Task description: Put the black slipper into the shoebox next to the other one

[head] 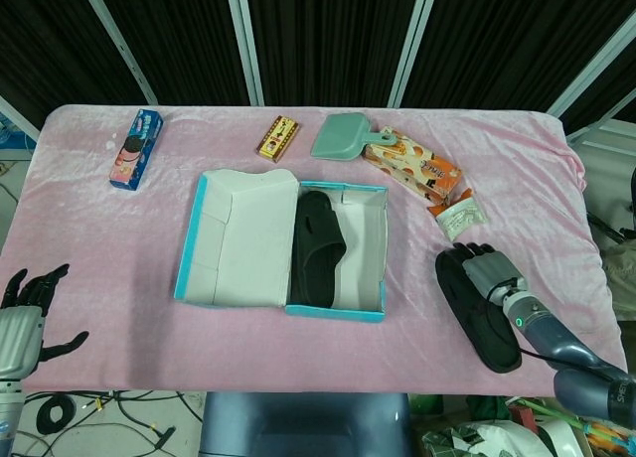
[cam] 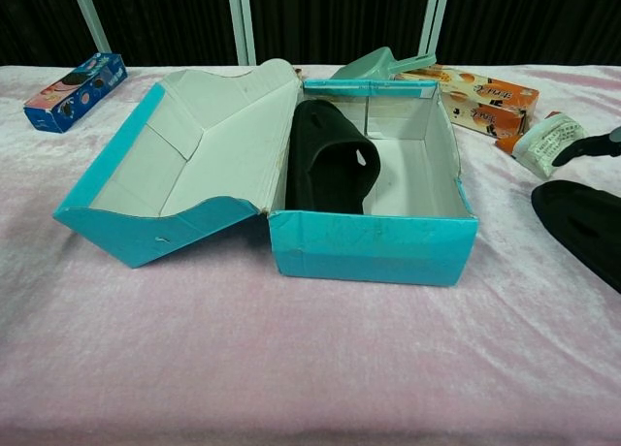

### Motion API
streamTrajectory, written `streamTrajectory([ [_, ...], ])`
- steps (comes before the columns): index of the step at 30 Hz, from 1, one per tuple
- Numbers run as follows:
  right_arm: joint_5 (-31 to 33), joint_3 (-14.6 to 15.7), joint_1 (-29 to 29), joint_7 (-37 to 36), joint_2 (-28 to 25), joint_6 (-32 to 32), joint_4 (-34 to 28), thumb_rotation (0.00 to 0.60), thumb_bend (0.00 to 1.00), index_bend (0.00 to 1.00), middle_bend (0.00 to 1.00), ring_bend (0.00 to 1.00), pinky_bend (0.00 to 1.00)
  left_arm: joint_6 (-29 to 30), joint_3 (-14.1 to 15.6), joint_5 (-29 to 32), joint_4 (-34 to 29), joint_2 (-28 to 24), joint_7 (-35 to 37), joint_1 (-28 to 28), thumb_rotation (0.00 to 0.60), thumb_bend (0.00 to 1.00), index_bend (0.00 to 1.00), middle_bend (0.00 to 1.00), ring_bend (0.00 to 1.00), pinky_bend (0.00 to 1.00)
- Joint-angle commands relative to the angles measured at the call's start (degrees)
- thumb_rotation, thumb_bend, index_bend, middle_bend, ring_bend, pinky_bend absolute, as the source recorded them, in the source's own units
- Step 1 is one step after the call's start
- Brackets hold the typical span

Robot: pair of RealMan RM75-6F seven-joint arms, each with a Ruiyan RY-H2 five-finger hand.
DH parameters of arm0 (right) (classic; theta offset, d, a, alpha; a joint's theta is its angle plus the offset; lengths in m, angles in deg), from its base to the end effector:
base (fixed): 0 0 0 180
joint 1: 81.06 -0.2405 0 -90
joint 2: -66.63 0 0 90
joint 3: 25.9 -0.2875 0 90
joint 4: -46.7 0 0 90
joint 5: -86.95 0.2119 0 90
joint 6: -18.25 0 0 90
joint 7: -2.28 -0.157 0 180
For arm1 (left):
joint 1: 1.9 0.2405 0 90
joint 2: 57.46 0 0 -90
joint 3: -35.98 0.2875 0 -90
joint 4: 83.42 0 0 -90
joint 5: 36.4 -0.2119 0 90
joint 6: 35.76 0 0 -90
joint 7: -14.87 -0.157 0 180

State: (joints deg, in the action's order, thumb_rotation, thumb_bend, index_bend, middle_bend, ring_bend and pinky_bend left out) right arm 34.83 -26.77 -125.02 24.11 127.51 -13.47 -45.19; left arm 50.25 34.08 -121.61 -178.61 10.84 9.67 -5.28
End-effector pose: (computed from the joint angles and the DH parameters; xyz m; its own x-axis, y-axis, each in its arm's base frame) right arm -0.2778 -0.3657 0.0973 0.6288 -0.5664 0.5328 -0.7547 -0.2793 0.5937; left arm -0.3308 0.1832 0.1418 0.3660 0.0220 0.9303 0.9302 0.0220 -0.3665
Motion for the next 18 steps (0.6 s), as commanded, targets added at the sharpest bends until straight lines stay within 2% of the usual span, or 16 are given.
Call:
streamTrajectory([
  [1,3.68,1.79,-2.56,1.99,1.11,2.07,1.76,0.600,0.09,0.00,0.00,0.00,0.09,-0.36,-0.13,0.32,0.07,0.13,0.02,-0.19,0.600,0.00,0.09,0.18,0.16,0.01],
  [3,5.74,2.85,-4.03,2.67,1.80,3.07,2.69,0.600,0.09,0.00,0.01,0.00,0.09,-0.54,-0.24,0.54,0.13,0.20,0.08,-0.29,0.600,0.00,0.09,0.18,0.16,0.01],
  [6,9.02,5.09,-6.63,4.14,3.56,4.42,5.03,0.600,0.10,0.04,0.09,0.00,0.09,-0.75,-0.34,0.80,0.31,0.25,0.24,-0.39,0.600,0.00,0.09,0.18,0.16,0.01],
  [9,11.54,7.07,-8.63,5.27,5.17,5.23,6.85,0.600,0.16,0.23,0.22,0.02,0.09,-0.90,-0.31,0.97,0.48,0.25,0.40,-0.39,0.600,0.00,0.09,0.18,0.16,0.01],
  [11,12.84,8.23,-9.81,5.84,6.14,5.16,7.56,0.600,0.20,0.41,0.34,0.11,0.10,-0.87,-0.32,1.11,0.65,0.26,0.65,-0.32,0.600,0.00,0.09,0.18,0.16,0.01],
  [13,13.41,8.81,-10.43,6.04,6.49,4.45,7.33,0.600,0.22,0.49,0.42,0.19,0.12,-0.79,-0.31,1.27,0.87,0.30,0.92,-0.20,0.600,0.00,0.09,0.18,0.16,0.01],
  [18,13.94,9.67,-11.23,5.63,5.17,2.15,4.69,0.600,0.23,0.52,0.46,0.23,0.13,-1.08,-0.27,1.42,1.42,0.46,1.48,-0.25,0.600,0.00,0.09,0.18,0.16,0.01],
])
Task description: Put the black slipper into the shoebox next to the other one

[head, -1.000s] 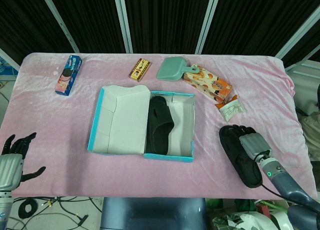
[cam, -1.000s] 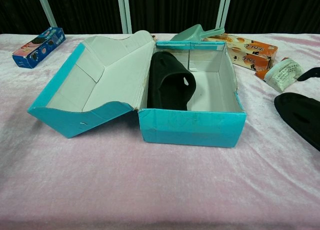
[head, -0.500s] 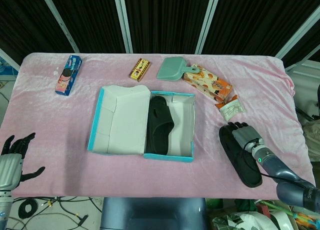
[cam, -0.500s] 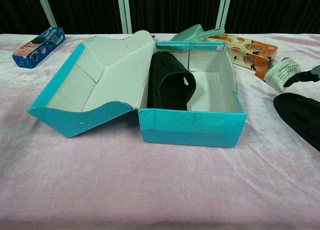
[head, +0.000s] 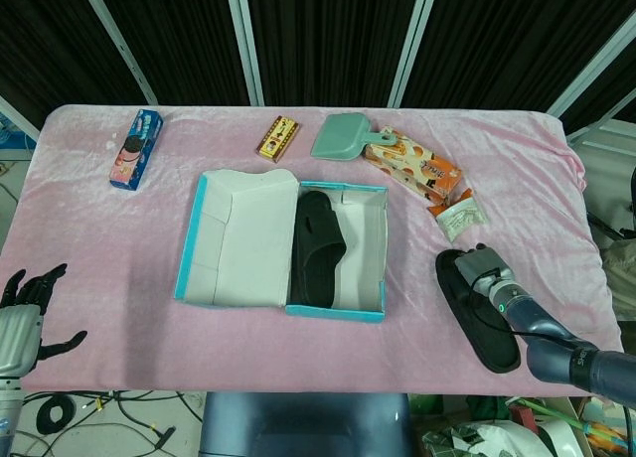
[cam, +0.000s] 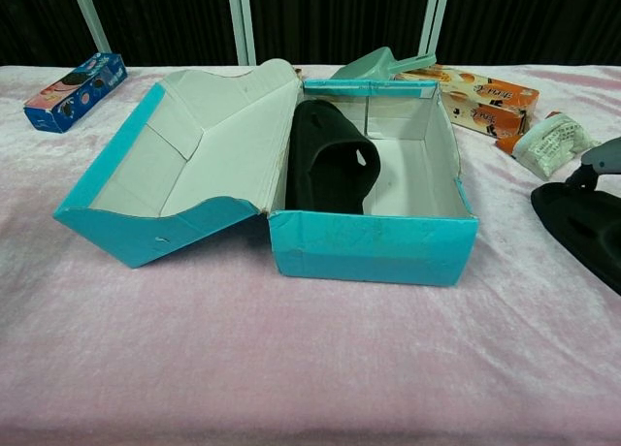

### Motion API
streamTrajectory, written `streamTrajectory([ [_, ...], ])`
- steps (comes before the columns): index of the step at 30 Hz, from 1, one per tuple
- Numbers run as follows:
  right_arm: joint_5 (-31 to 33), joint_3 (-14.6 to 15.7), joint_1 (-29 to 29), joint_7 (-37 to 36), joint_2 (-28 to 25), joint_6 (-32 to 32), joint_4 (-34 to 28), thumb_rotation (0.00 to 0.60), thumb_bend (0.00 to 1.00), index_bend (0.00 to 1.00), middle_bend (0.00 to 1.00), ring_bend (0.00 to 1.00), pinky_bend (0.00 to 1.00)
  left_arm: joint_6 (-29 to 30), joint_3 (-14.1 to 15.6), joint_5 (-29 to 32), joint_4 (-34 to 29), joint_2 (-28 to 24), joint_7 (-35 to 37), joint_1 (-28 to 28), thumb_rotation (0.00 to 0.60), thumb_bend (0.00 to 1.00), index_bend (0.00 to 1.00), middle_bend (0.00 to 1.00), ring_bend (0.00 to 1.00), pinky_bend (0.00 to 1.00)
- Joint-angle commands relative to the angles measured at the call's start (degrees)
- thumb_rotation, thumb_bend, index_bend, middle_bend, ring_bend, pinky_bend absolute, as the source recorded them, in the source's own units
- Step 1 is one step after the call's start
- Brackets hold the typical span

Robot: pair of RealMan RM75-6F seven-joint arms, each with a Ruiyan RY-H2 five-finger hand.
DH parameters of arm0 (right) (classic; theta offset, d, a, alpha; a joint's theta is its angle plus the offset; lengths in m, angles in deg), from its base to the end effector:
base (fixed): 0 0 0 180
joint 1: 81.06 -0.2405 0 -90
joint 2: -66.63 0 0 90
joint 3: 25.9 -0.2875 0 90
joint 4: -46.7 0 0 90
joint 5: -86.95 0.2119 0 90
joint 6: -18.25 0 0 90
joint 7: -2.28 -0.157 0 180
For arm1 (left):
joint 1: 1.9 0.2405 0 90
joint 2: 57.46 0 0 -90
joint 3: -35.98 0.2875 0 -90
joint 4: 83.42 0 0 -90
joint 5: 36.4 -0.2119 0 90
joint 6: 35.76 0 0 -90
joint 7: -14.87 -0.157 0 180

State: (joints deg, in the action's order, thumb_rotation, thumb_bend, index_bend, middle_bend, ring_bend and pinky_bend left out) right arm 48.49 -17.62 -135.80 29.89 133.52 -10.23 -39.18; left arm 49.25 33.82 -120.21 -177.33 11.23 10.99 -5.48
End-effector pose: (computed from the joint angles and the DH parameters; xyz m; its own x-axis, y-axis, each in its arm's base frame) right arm -0.2788 -0.3881 0.0662 0.6548 -0.6373 0.4064 -0.6972 -0.3017 0.6503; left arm -0.3383 0.1854 0.1404 0.3563 0.0338 0.9338 0.9329 0.0435 -0.3576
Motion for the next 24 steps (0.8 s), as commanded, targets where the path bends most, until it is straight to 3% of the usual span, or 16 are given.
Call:
streamTrajectory([
  [1,0.31,0.64,-0.56,-0.24,-1.33,-1.65,-2.08,0.600,0.23,0.52,0.46,0.23,0.13,-0.12,-0.03,0.02,0.24,0.13,0.27,-0.08,0.600,0.00,0.09,0.18,0.16,0.01],
  [11,-2.04,-0.13,0.62,-3.02,-9.39,-8.58,-12.30,0.600,0.23,0.52,0.45,0.23,0.13,-0.13,-0.20,-0.37,0.71,0.22,0.80,-0.39,0.600,0.00,0.09,0.18,0.16,0.01],
  [18,-6.15,-3.84,3.91,-11.14,-15.56,-10.66,-17.48,0.600,0.23,0.52,0.45,0.23,0.13,-0.15,-0.24,-0.70,0.72,0.18,0.89,-0.62,0.600,0.00,0.09,0.18,0.16,0.01],
  [20,-7.83,-5.78,5.39,-15.82,-17.26,-10.27,-18.68,0.600,0.23,0.52,0.45,0.23,0.13,-0.09,-0.25,-0.79,0.70,0.19,0.93,-0.64,0.600,0.00,0.09,0.18,0.16,0.01],
  [21,-8.18,-9.33,7.42,-23.65,-18.62,-10.55,-20.44,0.600,0.23,0.52,0.45,0.23,0.13,-0.08,-0.24,-0.92,0.64,0.17,0.87,-0.70,0.600,0.00,0.09,0.18,0.16,0.01],
  [24,-15.11,-14.32,12.01,-37.42,-20.15,-8.95,-20.55,0.600,0.23,0.52,0.45,0.24,0.13,-0.25,-0.19,-0.94,0.50,0.15,0.70,-0.80,0.600,0.00,0.09,0.18,0.16,0.01],
])
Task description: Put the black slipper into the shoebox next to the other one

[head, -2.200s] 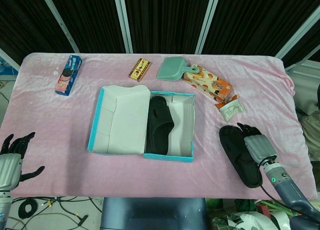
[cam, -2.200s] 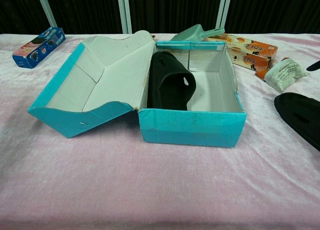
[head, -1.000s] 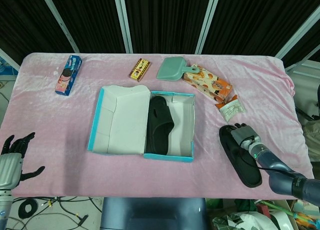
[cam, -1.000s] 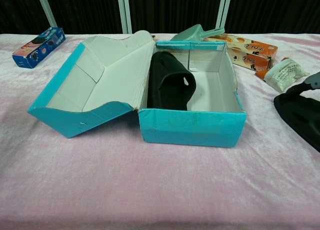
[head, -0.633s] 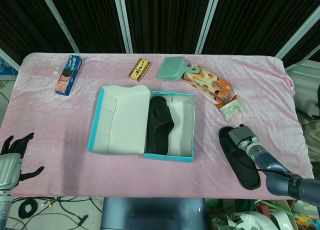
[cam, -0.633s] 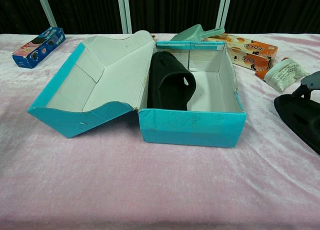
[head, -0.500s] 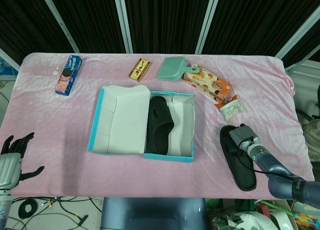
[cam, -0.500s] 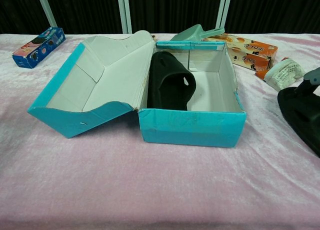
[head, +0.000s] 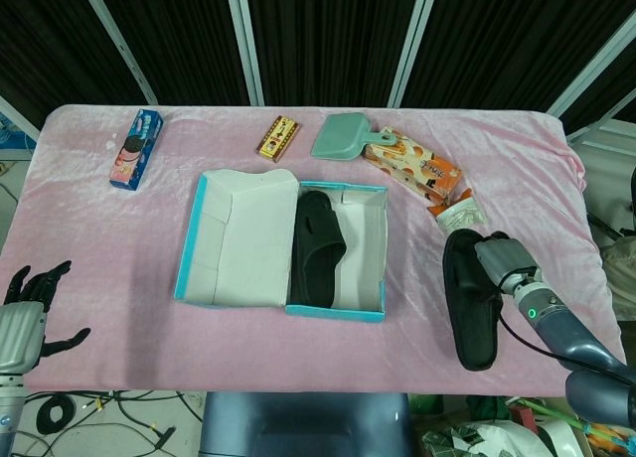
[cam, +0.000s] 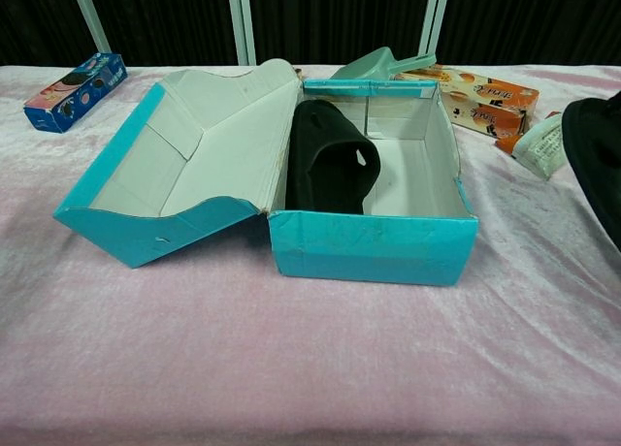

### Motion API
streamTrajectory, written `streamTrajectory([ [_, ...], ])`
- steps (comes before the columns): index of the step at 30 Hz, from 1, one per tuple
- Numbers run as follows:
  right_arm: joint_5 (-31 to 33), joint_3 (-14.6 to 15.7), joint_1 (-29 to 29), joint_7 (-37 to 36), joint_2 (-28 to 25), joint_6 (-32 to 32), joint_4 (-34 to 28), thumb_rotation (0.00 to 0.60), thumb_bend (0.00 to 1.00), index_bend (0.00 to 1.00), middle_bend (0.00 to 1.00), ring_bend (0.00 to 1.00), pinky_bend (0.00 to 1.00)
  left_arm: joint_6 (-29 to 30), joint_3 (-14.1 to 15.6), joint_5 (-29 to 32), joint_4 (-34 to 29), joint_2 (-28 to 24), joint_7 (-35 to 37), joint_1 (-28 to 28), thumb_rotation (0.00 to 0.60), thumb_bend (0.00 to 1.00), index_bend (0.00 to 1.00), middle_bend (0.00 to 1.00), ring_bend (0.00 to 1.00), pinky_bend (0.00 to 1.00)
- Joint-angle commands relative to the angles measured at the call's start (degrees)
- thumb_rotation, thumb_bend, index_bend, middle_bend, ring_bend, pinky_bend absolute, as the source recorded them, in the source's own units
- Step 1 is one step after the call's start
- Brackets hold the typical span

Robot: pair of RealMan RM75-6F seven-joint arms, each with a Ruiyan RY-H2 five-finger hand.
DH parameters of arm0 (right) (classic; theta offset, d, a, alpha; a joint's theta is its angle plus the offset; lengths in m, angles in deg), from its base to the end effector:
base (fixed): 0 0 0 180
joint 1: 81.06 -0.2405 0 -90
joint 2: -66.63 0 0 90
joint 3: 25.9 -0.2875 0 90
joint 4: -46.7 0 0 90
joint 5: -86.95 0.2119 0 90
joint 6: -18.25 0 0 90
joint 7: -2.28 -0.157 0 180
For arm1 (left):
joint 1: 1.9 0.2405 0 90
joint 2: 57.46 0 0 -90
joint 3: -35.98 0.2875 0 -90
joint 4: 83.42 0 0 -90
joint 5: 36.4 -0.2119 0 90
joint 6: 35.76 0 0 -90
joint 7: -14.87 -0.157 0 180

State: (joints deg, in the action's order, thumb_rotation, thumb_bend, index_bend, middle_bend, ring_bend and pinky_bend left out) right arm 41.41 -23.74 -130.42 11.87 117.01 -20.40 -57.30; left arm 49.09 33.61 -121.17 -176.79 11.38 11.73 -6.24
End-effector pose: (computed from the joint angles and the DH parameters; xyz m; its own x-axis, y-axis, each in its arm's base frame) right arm -0.2365 -0.3631 0.1501 0.4354 -0.5438 0.7175 -0.8840 -0.1075 0.4549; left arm -0.3349 0.1908 0.1396 0.3521 0.0264 0.9356 0.9357 0.0151 -0.3526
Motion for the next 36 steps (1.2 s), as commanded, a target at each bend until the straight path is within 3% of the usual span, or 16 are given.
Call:
streamTrajectory([
  [1,-9.91,-9.45,7.67,-23.17,-3.87,1.93,-2.27,0.600,0.23,0.52,0.44,0.24,0.13,-0.14,0.02,0.05,-0.07,0.00,-0.08,-0.08,0.600,0.00,0.09,0.18,0.16,0.01],
  [6,-20.77,-16.46,12.75,-45.20,-3.63,3.24,-1.41,0.600,0.23,0.52,0.44,0.24,0.13,-0.38,-0.07,0.27,-0.22,0.02,-0.19,-0.25,0.600,0.00,0.09,0.18,0.16,0.01],
  [12,-32.48,-20.38,14.51,-63.64,0.98,-0.91,1.97,0.600,0.23,0.52,0.43,0.23,0.13,-1.27,-0.16,0.61,-0.48,0.18,-0.60,-0.79,0.600,0.00,0.09,0.18,0.16,0.01],
  [17,-34.95,-20.70,12.64,-64.54,7.40,-4.43,6.76,0.600,0.23,0.52,0.44,0.23,0.13,-1.64,-0.21,0.88,-0.91,0.04,-1.11,-1.03,0.600,0.00,0.08,0.17,0.16,0.01],
  [25,-32.20,-21.67,7.79,-59.51,17.28,-5.76,14.78,0.600,0.23,0.52,0.44,0.23,0.13,-1.69,0.00,1.66,-1.63,-0.25,-1.75,-0.72,0.600,0.00,0.08,0.17,0.16,0.01],
  [36,-30.28,-21.10,4.52,-52.46,24.87,-7.19,22.24,0.600,0.23,0.52,0.44,0.23,0.13,-1.42,0.22,2.30,-2.42,-0.53,-2.36,-0.23,0.600,0.00,0.08,0.17,0.16,0.01],
])
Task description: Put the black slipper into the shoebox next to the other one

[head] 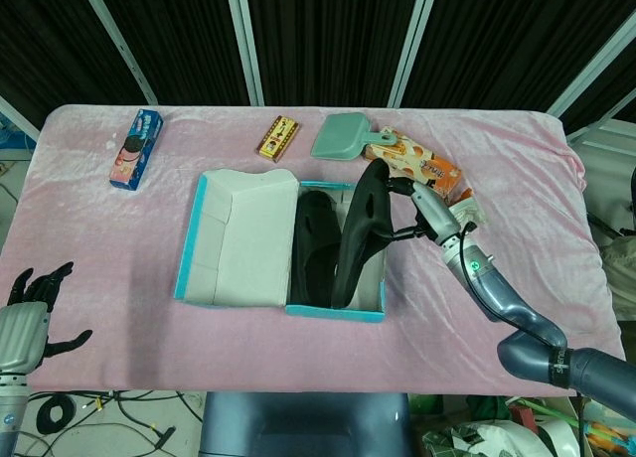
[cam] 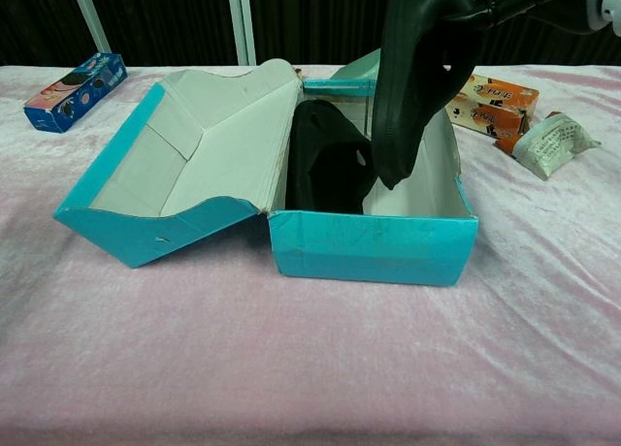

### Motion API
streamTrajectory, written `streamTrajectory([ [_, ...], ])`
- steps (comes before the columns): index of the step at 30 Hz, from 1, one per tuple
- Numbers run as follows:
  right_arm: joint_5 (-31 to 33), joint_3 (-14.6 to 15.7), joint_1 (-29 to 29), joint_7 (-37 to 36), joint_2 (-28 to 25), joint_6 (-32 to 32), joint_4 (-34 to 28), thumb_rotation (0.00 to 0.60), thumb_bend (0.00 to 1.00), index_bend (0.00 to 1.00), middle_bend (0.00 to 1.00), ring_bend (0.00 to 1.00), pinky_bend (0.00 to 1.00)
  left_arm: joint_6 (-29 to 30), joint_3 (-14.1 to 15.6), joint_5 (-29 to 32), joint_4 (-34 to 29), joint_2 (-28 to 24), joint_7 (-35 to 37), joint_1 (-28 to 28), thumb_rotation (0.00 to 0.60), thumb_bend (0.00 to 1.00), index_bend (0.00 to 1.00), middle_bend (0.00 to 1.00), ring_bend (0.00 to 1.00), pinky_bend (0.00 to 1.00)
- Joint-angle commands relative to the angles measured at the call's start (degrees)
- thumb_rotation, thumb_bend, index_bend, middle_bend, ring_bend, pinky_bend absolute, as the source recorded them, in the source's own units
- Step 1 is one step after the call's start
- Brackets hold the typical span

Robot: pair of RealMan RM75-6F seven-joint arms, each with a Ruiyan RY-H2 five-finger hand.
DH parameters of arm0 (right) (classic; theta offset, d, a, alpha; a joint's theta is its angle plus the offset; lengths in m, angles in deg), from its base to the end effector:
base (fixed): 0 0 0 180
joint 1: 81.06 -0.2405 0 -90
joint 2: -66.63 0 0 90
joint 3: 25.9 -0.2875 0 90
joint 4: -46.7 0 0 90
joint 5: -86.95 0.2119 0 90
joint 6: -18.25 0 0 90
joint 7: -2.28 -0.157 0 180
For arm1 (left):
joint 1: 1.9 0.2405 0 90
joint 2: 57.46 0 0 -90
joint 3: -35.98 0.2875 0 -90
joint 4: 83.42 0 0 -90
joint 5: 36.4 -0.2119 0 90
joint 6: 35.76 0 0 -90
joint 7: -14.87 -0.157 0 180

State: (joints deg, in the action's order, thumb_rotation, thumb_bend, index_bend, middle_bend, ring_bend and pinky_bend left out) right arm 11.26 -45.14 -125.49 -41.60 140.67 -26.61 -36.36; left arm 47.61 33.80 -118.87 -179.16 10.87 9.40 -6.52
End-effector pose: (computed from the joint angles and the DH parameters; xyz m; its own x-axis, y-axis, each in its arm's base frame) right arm -0.1506 -0.4360 0.0835 -0.2940 -0.4388 0.8491 -0.8897 -0.1990 -0.4108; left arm -0.3335 0.1908 0.1367 0.3553 0.0602 0.9328 0.9326 0.0443 -0.3581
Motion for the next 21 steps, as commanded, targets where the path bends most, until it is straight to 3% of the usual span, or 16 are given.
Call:
streamTrajectory([
  [1,-0.52,0.50,-0.41,1.36,1.58,-1.49,1.89,0.600,0.23,0.52,0.44,0.23,0.13,0.14,0.03,0.01,-0.08,-0.02,-0.04,0.10,0.600,0.00,0.08,0.17,0.16,0.01],
  [10,-3.22,2.46,0.39,3.70,5.55,-6.74,6.35,0.600,0.23,0.52,0.44,0.22,0.13,0.46,0.23,0.23,-0.26,-0.12,-0.16,0.53,0.600,0.00,0.08,0.17,0.16,0.01],
  [14,-6.49,4.92,0.37,5.58,7.45,-8.48,9.37,0.600,0.23,0.52,0.44,0.22,0.13,0.74,0.35,0.28,-0.14,-0.16,0.07,0.84,0.600,0.00,0.08,0.17,0.16,0.01],
  [21,-9.32,8.12,-0.70,6.30,7.72,-6.65,11.52,0.600,0.23,0.52,0.43,0.20,0.13,1.02,0.32,0.16,0.05,-0.12,0.36,1.01,0.600,0.00,0.08,0.17,0.16,0.01],
])
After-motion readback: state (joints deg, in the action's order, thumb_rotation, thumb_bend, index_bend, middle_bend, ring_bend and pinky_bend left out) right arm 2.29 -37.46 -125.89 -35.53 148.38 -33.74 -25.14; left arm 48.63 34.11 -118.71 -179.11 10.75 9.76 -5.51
